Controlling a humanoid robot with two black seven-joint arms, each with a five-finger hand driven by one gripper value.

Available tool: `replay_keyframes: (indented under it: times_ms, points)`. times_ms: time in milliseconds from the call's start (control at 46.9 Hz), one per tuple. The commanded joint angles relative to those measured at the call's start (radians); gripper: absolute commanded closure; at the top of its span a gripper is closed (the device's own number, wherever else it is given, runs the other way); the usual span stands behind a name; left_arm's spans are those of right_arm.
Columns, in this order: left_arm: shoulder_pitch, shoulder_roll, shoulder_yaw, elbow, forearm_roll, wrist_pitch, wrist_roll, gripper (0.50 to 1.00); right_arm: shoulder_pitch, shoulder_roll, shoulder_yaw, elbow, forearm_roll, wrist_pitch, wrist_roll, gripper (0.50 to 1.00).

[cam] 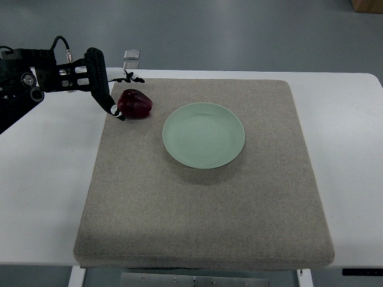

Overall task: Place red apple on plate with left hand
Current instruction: 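Lower the left hand over the red apple and curl fingers around it, then close the left hand fingers to grasp the red apple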

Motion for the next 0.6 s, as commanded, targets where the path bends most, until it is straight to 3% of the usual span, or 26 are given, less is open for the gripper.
replay_keyframes:
  times_ms: [0, 277, 448, 512, 576]
  points:
    - [0.007, -0.015, -0.001, 0.001, 0.022, 0.012, 0.0, 0.506, 0.0, 0.0, 0.0, 0.0, 0.0, 0.0, 0.0, 0.572]
    - [0.05, -0.039, -0.001, 0.006, 0.117, 0.127, 0.0, 0.508, 0.0, 0.0, 0.0, 0.0, 0.0, 0.0, 0.0, 0.57]
    - [0.05, -0.041, 0.0, 0.012, 0.118, 0.133, -0.002, 0.521, 0.0, 0.0, 0.0, 0.0, 0.0, 0.0, 0.0, 0.572]
    - [0.05, -0.041, 0.0, 0.012, 0.118, 0.133, -0.002, 0.54, 0.0, 0.0, 0.0, 0.0, 0.0, 0.0, 0.0, 0.572]
    - [0.05, -0.041, 0.0, 0.012, 0.118, 0.133, -0.002, 0.613, 0.0, 0.0, 0.0, 0.0, 0.0, 0.0, 0.0, 0.572]
